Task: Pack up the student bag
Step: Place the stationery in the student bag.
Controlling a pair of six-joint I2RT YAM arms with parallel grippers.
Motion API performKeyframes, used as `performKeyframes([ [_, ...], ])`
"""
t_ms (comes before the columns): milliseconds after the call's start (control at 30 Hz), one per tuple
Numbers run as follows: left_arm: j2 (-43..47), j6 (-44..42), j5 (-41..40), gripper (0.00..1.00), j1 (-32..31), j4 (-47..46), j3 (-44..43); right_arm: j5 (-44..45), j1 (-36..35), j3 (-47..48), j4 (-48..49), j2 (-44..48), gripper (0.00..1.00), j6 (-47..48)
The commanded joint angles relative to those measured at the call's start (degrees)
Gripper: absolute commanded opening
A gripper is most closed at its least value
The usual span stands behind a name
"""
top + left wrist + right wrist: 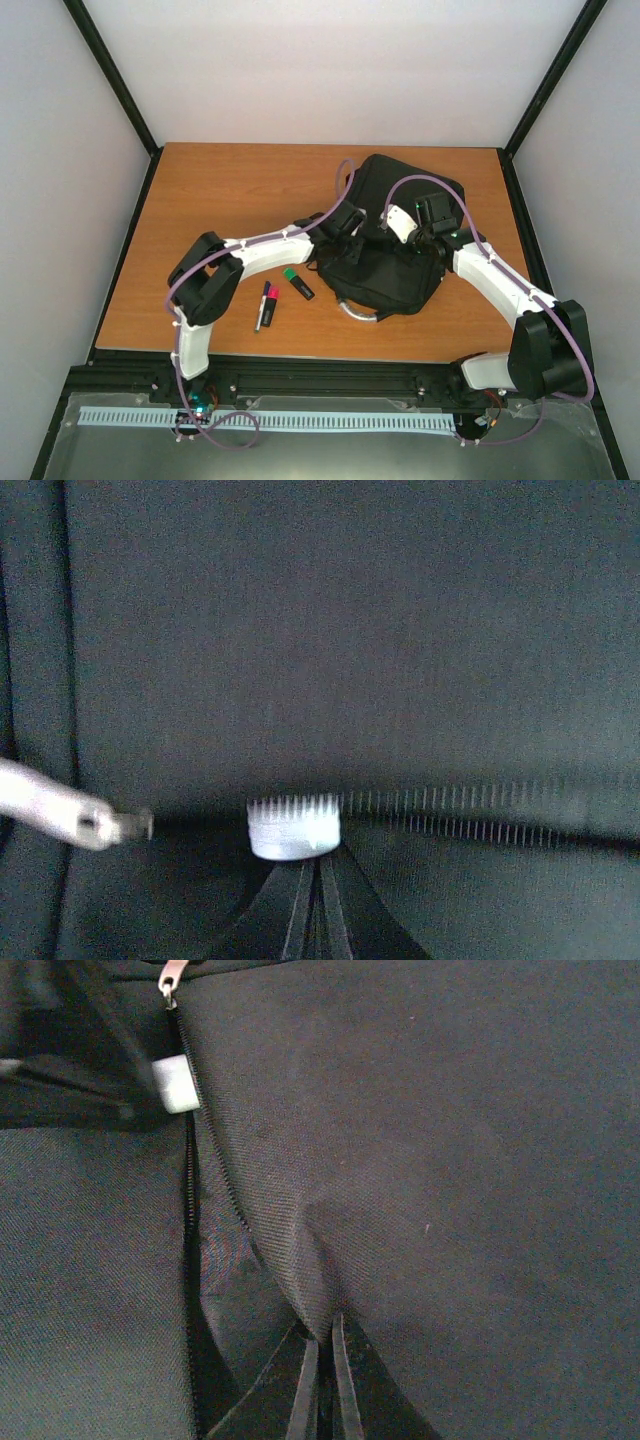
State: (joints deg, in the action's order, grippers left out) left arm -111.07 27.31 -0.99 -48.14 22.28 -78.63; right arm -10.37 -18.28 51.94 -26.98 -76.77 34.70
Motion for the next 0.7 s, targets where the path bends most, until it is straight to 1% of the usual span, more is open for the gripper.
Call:
performKeyframes([
  [0,-4.59,-2.46,-7.71,0.01,0.63,-4.91,-7.24,-2.70,-0.69,0.18,-0.27,-0.02,0.03,0.25],
  [100,-6.51,-2.38,-11.27,0.01,0.68,-8.62,-8.99,-2.70,-0.66,0.26,-0.40,-0.17,0.03,0.26],
  [200,-6.57,-1.28,-11.45,0.01,0.68,-11.57,-7.76,-2.56,-0.61,0.18,-0.38,-0.02,0.03,0.28],
  [300,-4.16,-0.12,-9.86,0.02,0.70,-14.81,-3.78,-2.63,-0.57,0.15,-0.39,0.05,0.03,0.30],
  [433,1.51,-0.50,-5.12,0.04,0.68,-17.65,2.69,-2.55,-0.44,0.16,-0.31,0.00,0.03,0.41],
  [500,4.62,-0.79,-4.17,0.05,0.68,-16.32,4.52,-2.55,-0.43,0.15,-0.28,-0.26,0.03,0.48],
  [600,7.48,-1.40,-3.82,0.06,0.68,-11.26,5.55,-2.33,-0.25,0.18,-0.27,-0.54,0.03,0.51],
  [667,9.98,-2.42,-2.46,0.07,0.68,-9.73,7.48,-2.25,-0.20,0.18,-0.34,-0.69,0.03,0.45],
])
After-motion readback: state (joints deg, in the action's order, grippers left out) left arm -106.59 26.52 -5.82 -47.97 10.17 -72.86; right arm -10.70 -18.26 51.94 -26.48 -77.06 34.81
